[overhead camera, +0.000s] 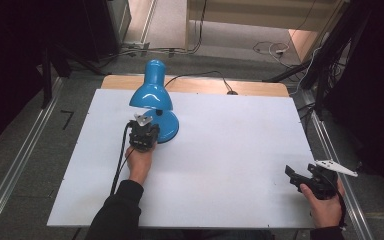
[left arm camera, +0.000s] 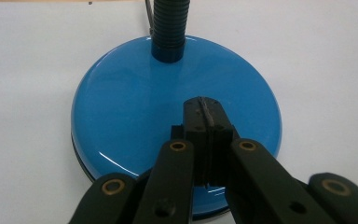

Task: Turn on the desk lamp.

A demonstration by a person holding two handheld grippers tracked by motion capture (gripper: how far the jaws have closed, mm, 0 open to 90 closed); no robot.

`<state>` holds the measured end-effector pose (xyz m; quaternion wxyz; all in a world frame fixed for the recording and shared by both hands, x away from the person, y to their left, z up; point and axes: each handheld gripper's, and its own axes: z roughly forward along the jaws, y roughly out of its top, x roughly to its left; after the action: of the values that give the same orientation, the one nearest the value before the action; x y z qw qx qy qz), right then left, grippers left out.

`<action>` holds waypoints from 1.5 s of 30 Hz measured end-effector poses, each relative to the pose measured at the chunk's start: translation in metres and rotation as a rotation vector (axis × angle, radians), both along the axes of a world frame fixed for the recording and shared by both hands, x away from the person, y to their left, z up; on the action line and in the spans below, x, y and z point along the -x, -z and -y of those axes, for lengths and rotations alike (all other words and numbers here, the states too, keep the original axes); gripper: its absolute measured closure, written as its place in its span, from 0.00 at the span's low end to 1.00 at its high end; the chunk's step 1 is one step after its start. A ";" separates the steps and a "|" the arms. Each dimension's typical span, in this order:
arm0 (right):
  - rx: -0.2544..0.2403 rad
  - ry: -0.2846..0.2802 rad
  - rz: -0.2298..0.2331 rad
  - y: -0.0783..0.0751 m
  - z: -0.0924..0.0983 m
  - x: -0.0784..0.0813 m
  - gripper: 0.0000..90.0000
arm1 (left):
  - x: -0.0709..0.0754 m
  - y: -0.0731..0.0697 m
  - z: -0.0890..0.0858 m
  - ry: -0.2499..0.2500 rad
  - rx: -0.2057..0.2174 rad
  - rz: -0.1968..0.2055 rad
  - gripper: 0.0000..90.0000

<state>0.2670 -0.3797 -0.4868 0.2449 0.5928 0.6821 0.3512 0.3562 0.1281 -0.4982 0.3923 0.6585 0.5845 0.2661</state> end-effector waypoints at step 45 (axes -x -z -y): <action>-0.005 -0.002 0.001 -0.001 -0.001 0.001 0.14 | 0.003 0.003 0.001 -0.009 0.002 0.021 1.00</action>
<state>0.2662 -0.3787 -0.4862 0.2435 0.5926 0.6816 0.3536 0.3530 0.1270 -0.5016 0.3979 0.6527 0.5836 0.2739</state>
